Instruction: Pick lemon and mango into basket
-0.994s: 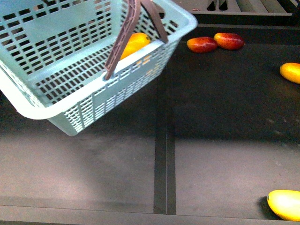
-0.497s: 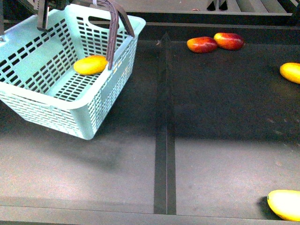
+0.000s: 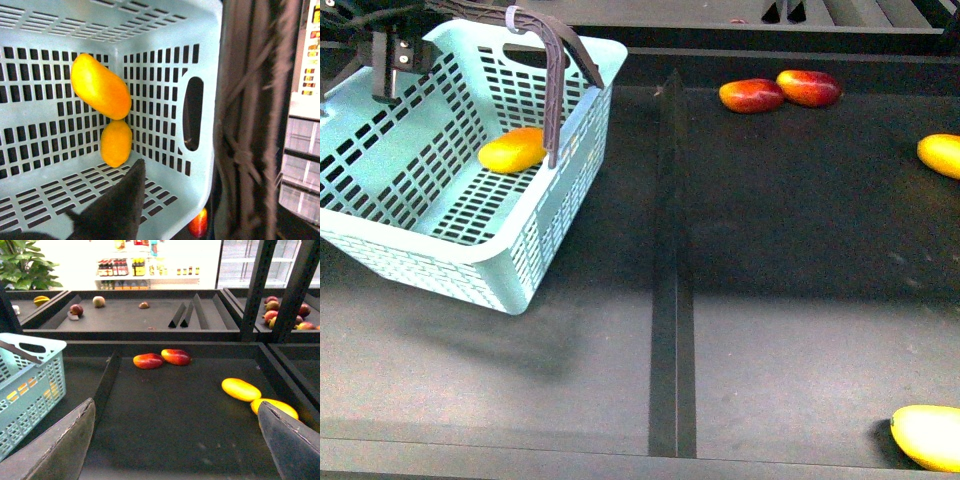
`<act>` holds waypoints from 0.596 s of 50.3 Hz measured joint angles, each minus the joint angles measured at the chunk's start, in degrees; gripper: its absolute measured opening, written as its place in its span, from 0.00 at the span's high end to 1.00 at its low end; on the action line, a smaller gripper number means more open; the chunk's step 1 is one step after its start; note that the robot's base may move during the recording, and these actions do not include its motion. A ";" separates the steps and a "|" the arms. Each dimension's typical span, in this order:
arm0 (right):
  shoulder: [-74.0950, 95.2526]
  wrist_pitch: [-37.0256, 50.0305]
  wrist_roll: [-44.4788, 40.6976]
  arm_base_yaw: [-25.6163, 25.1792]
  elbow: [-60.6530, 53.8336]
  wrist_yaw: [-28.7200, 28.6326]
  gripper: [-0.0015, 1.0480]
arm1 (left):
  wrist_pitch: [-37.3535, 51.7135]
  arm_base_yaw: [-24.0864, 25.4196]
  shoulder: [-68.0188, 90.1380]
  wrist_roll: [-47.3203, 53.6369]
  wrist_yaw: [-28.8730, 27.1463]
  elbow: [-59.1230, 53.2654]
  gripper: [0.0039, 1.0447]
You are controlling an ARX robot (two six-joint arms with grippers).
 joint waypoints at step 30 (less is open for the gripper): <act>0.00 0.00 0.00 0.00 0.00 0.02 0.08 | 52.50 5.03 -32.11 71.36 6.25 -46.95 0.55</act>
